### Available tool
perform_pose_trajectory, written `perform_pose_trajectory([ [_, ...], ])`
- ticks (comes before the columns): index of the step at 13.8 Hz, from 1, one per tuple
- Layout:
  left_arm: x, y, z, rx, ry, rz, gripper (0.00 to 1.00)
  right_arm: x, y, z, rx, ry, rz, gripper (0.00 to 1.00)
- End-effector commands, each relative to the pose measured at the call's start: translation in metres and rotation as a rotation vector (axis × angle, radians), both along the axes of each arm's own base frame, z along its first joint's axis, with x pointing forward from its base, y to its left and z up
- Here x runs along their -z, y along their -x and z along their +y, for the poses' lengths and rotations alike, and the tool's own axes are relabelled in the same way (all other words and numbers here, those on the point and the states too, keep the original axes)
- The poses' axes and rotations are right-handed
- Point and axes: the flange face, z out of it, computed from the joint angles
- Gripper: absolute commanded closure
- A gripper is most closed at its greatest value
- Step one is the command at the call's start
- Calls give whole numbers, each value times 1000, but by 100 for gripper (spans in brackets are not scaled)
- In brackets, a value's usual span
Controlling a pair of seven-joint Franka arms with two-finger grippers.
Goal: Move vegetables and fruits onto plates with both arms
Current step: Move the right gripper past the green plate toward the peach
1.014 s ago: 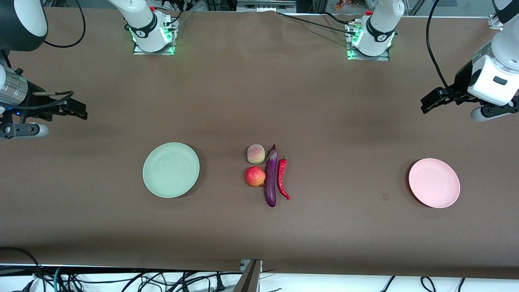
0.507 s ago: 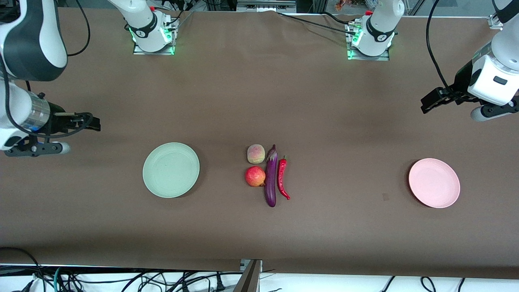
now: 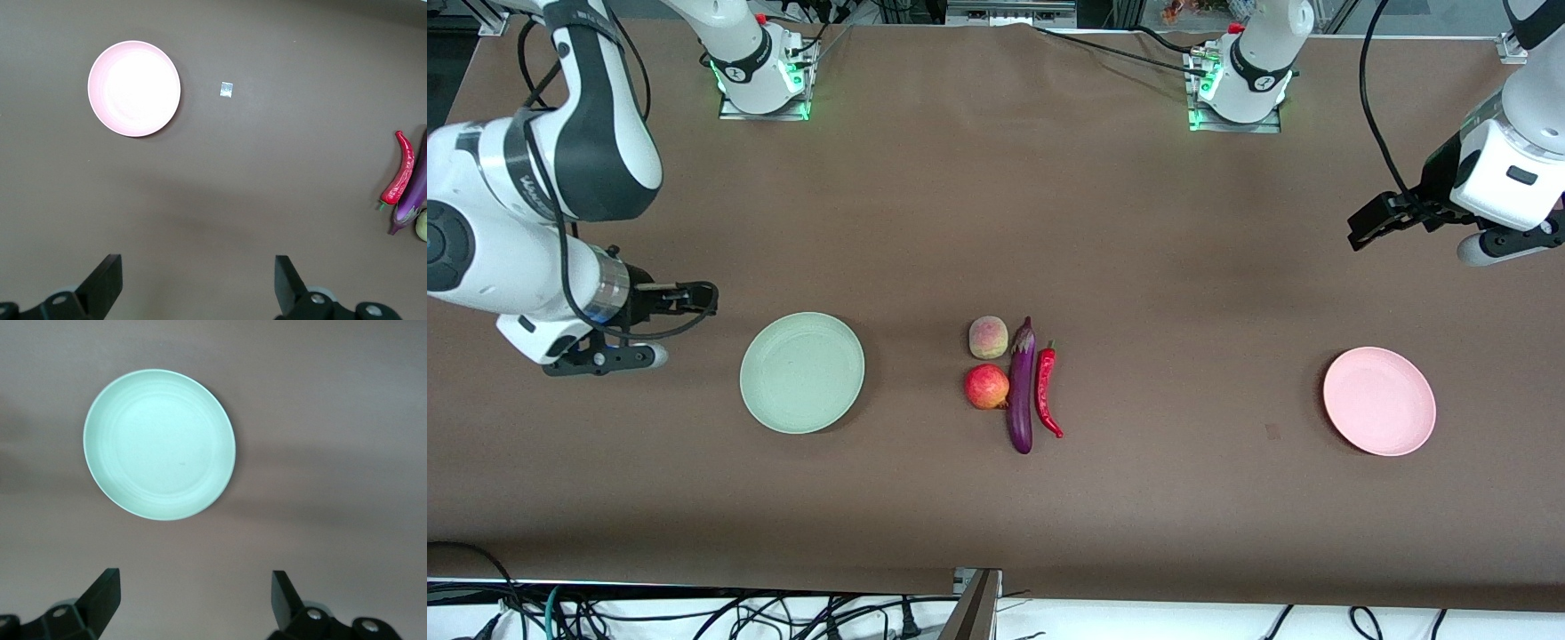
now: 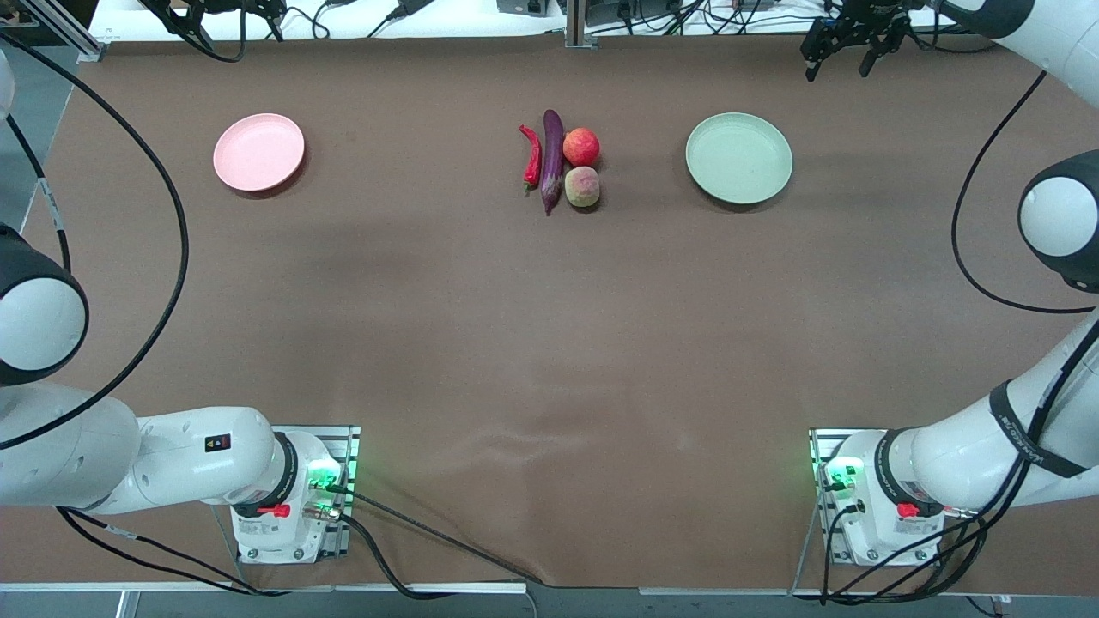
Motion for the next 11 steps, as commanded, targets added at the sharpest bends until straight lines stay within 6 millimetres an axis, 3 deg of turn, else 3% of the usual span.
perform_pose_trajectory([
  [1, 9, -1, -4, -2, 9, 10, 0, 27, -13, 6, 35, -24, -15, 0],
  [4, 8, -2, -4, 9, 6, 9, 0, 53, -19, 30, 55, -19, -32, 0],
  [9, 21, -6, -3, 5, 8, 39, 0, 69, -16, 79, 102, -12, -53, 0],
  [11, 22, -6, -4, 17, 7, 46, 0, 75, -8, 117, 156, -28, -55, 0],
])
